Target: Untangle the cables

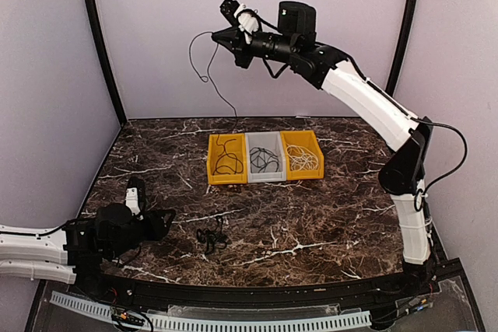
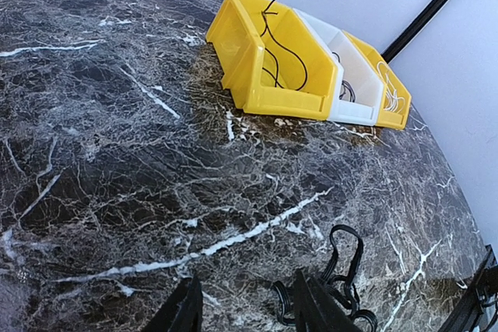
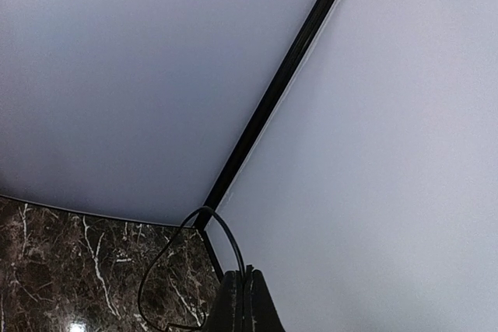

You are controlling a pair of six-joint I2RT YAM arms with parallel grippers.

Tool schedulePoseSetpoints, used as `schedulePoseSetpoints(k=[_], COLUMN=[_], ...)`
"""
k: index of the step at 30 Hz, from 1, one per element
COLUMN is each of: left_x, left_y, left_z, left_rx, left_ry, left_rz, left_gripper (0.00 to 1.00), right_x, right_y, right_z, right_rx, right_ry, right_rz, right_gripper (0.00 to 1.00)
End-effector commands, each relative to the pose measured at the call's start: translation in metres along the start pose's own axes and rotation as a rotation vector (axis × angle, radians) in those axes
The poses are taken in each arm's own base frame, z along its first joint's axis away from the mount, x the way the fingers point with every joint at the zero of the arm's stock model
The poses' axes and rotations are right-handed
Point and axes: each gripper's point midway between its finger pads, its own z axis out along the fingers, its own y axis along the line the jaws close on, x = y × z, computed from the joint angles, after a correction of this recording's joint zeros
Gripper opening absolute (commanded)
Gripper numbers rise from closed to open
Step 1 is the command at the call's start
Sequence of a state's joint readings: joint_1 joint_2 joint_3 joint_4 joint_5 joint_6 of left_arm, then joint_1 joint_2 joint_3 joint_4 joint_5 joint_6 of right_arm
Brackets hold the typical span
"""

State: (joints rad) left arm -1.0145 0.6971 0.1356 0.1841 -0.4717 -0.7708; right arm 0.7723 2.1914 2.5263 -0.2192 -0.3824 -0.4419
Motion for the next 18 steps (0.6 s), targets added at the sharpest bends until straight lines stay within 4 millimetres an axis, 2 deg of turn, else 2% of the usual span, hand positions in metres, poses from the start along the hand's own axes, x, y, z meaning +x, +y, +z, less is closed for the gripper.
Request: schedulePoseSetpoints(k=[1, 6, 11, 18], left_x=[-0.003, -0.005, -0.005, -0.002], left_y=[0.001, 0.004, 0.008, 0.010], left_z=[-0.004, -0.007, -0.009, -0.008], left_rx=[0.003, -0.005, -0.011, -0.010], left_ry=[-0.011, -0.023, -0.030, -0.034], left_rz=[-0.004, -0.007, -0.009, -0.013], left_gripper=[0.42, 0.42, 0.42, 0.42], right_x=[0.040, 0.087, 0.141, 0.183], right_y=[0.005, 0.018, 0.039, 0.054], right_z=[0.016, 0.022, 0.016, -0.002], right_rx=[0.024, 0.001, -0.054, -0.092], right_ry=[0.054, 0.133, 0.234, 0.311], right_rz=[-0.034, -0.012, 0.047, 0.124], right_gripper=[0.00, 0.00, 0.00, 0.00])
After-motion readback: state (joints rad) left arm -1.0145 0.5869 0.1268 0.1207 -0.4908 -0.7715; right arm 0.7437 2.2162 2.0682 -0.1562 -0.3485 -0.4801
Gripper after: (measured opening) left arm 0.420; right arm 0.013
